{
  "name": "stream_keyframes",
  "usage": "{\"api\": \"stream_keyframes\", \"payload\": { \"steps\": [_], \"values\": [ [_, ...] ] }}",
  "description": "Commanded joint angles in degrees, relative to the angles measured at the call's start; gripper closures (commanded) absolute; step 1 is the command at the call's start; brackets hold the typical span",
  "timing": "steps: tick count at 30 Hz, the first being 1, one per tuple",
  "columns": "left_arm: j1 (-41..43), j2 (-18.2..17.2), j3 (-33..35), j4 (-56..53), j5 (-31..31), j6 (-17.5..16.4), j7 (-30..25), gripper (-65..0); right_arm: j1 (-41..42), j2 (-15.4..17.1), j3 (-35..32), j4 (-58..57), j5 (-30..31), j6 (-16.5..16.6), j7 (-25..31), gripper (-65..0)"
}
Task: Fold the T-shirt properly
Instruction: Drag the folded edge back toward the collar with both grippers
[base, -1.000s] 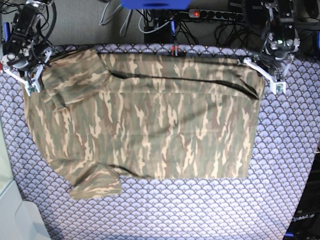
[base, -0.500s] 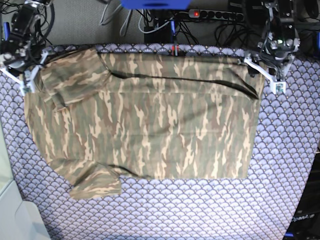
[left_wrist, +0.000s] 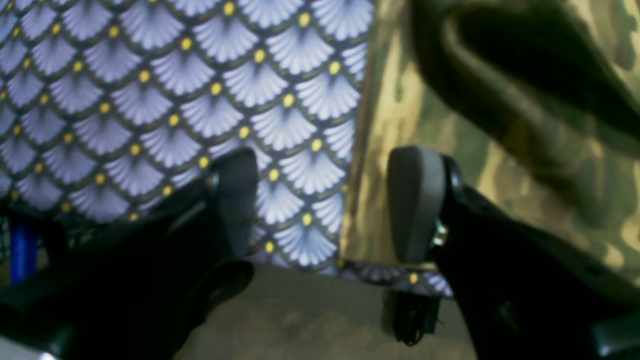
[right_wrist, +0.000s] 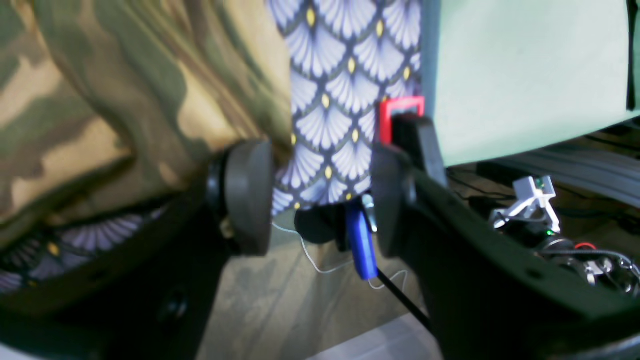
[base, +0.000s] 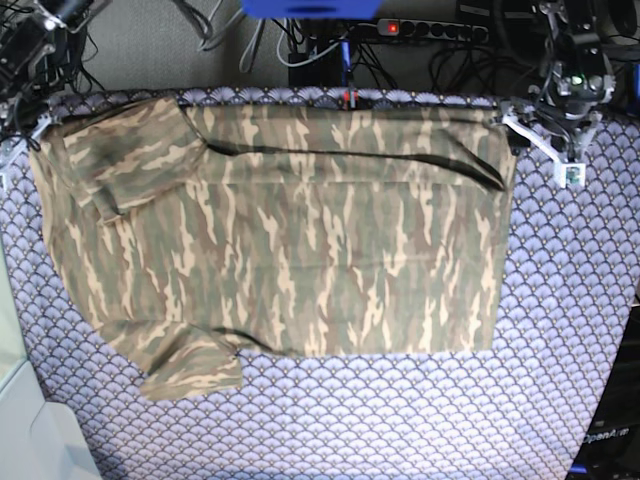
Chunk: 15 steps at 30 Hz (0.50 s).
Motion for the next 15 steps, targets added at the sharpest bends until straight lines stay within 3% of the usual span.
{"api": "stream_keyframes", "payload": {
  "steps": [1, 9, 15],
  "values": [
    [-0.19, -0.62, -0.38, 1.1, 0.01, 0.15, -0.95, -40.3, 0.22, 0.79, 0.17, 0.98, 0.29, -0.27, -0.36, -32.4],
    [0.08, -0.71, -3.45, 1.1, 0.01, 0.15, -0.95, -40.3, -0.05, 0.61, 0.17, 3.79, 0.29, -0.27, -0.71, -32.4],
    [0.08, -0.71, -6.09, 1.1, 0.01, 0.15, -0.95, -40.3, -0.22, -2.91, -0.09, 13.2, 0.29, -0.27, -1.42, -32.6]
  ]
}}
